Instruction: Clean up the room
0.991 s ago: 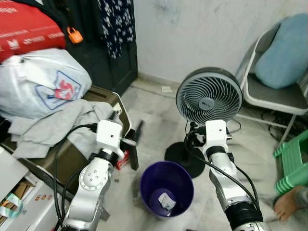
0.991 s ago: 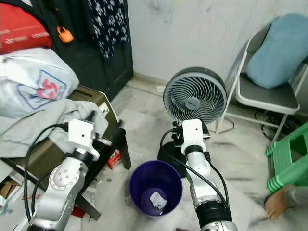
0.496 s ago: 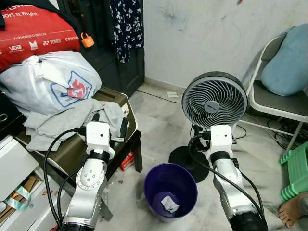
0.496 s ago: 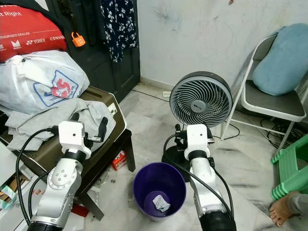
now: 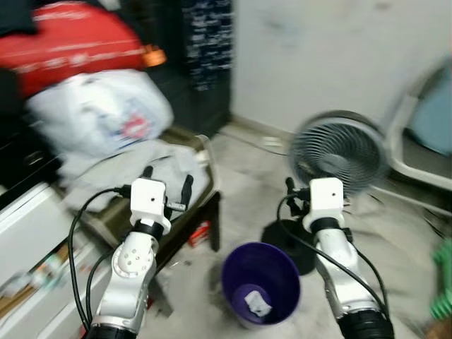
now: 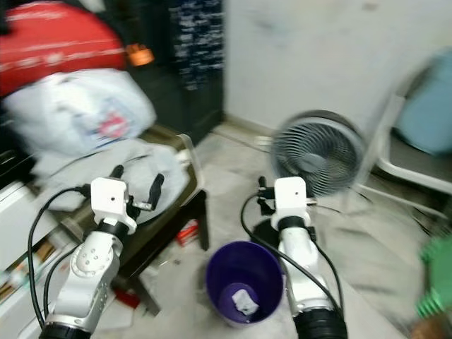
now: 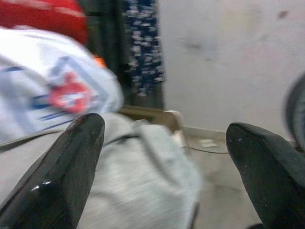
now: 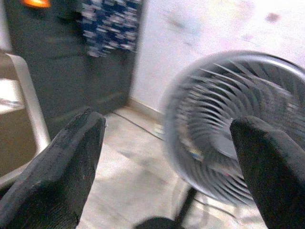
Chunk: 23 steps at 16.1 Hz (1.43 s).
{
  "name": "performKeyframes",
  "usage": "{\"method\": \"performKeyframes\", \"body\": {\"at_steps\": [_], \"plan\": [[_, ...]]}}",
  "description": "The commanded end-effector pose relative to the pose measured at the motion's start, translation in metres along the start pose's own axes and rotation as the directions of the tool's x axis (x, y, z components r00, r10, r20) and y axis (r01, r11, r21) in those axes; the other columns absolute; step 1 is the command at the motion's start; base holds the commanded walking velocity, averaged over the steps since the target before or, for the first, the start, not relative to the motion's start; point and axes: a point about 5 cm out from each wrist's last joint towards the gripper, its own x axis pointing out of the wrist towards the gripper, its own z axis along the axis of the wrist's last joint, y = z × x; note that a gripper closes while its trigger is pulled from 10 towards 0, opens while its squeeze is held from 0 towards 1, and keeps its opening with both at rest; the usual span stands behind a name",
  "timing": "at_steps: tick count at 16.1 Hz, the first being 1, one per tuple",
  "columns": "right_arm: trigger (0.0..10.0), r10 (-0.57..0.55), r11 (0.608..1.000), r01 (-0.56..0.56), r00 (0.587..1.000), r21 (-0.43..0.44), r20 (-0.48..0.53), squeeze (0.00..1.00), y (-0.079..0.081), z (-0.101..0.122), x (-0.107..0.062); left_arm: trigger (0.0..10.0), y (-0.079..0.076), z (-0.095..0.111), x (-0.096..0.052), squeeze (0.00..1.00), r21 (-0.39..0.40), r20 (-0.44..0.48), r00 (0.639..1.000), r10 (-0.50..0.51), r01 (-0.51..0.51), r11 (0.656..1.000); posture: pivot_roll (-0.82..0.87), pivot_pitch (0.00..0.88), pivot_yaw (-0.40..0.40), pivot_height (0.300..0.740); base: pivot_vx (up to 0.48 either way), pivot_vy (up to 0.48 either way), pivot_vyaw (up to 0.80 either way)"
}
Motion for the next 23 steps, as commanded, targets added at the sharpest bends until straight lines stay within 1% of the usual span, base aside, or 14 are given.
{"method": "performKeyframes", "body": {"at_steps": [1, 2, 3, 4, 6, 7, 8, 9, 14, 16, 19, 20, 23], "plan": [[10.0, 0.007, 1.000, -0.007, 1.000, -0.014, 0.016, 1.00, 0.001, 0.006, 0.002, 10.0, 0.000, 0.000, 0.001, 0.00, -0.002, 0.001, 1.000, -0.003, 0.003, 1.000, -0.03, 0.000, 0.025, 0.740, 0.000, 0.000, 0.80], [10.0, 0.004, 1.000, -0.004, 1.000, -0.021, 0.015, 1.00, 0.001, 0.006, 0.002, 10.0, -0.001, 0.000, 0.001, 0.00, -0.004, 0.002, 1.000, -0.004, 0.004, 1.000, -0.03, 0.000, 0.025, 0.740, 0.000, 0.000, 0.80], [10.0, 0.007, 1.000, -0.007, 1.000, -0.018, 0.006, 1.00, 0.003, 0.004, 0.002, 10.0, -0.006, -0.003, 0.000, 0.00, -0.003, -0.001, 0.999, -0.033, 0.033, 0.999, -0.04, 0.000, 0.029, 0.740, 0.000, 0.000, 0.80], [10.0, 0.010, 1.000, -0.010, 1.000, -0.017, 0.008, 1.00, 0.004, 0.005, 0.003, 10.0, -0.007, -0.003, 0.000, 0.00, -0.004, 0.000, 0.999, -0.042, 0.042, 0.999, -0.04, 0.000, 0.028, 0.740, 0.000, 0.000, 0.80], [10.0, 0.019, 0.999, -0.019, 1.000, -0.027, 0.011, 1.00, 0.006, 0.008, 0.005, 10.0, -0.008, -0.002, 0.001, 0.00, -0.010, 0.002, 0.999, -0.046, 0.046, 0.999, -0.04, 0.000, 0.025, 0.740, 0.000, 0.000, 0.80], [10.0, 0.031, 0.999, -0.031, 0.999, -0.022, 0.014, 0.91, 0.007, 0.009, 0.006, 10.0, -0.008, -0.002, 0.001, 0.00, -0.013, 0.000, 0.999, -0.050, 0.050, 0.999, -0.04, 0.000, 0.025, 0.740, 0.000, 0.000, 0.80], [10.0, 0.036, 0.999, -0.035, 0.999, -0.028, 0.017, 0.34, 0.008, 0.010, 0.007, 10.0, -0.009, -0.002, 0.000, 0.00, -0.013, 0.000, 0.999, -0.050, 0.050, 0.999, -0.03, 0.000, 0.021, 0.740, 0.000, 0.000, 0.80], [10.0, 0.042, 0.998, -0.041, 0.999, -0.043, 0.022, 0.00, 0.008, 0.011, 0.006, 10.0, -0.010, -0.003, 0.000, 0.00, -0.013, 0.000, 0.999, -0.052, 0.052, 0.999, -0.03, 0.000, 0.021, 0.740, 0.000, 0.000, 0.80], [10.0, 0.049, 0.997, -0.048, 0.999, -0.052, 0.017, 0.00, 0.009, 0.009, 0.004, 10.0, -0.011, -0.002, -0.001, 0.00, -0.014, 0.004, 0.998, -0.055, 0.055, 0.998, -0.04, 0.000, 0.021, 0.740, 0.000, 0.000, 0.80], [10.0, 0.047, 0.998, -0.046, 0.999, -0.036, 0.010, 0.00, 0.009, 0.008, 0.003, 10.0, -0.012, -0.002, 0.000, 0.00, -0.013, 0.003, 0.998, -0.060, 0.060, 0.998, -0.04, 0.000, 0.022, 0.740, 0.000, 0.000, 0.80], [10.0, 0.051, 0.998, -0.051, 0.999, -0.043, 0.013, 0.00, 0.009, 0.009, 0.004, 10.0, -0.012, -0.001, 0.000, 0.00, -0.010, 0.003, 0.998, -0.059, 0.059, 0.998, -0.04, 0.000, 0.023, 0.740, 0.000, 0.000, 0.80], [10.0, 0.049, 0.998, -0.049, 0.999, -0.033, 0.014, 0.00, 0.009, 0.008, 0.004, 10.0, -0.012, 0.000, 0.000, 0.00, -0.009, 0.005, 0.998, -0.057, 0.057, 0.998, -0.04, 0.000, 0.024, 0.740, 0.000, 0.000, 0.80], [10.0, 0.037, 0.999, -0.037, 0.999, -0.017, 0.013, 0.00, 0.008, 0.009, 0.003, 10.0, -0.012, 0.001, 0.000, 0.00, -0.004, 0.003, 0.999, -0.054, 0.054, 0.999, -0.04, 0.000, 0.024, 0.740, 0.000, 0.000, 0.16]]}}
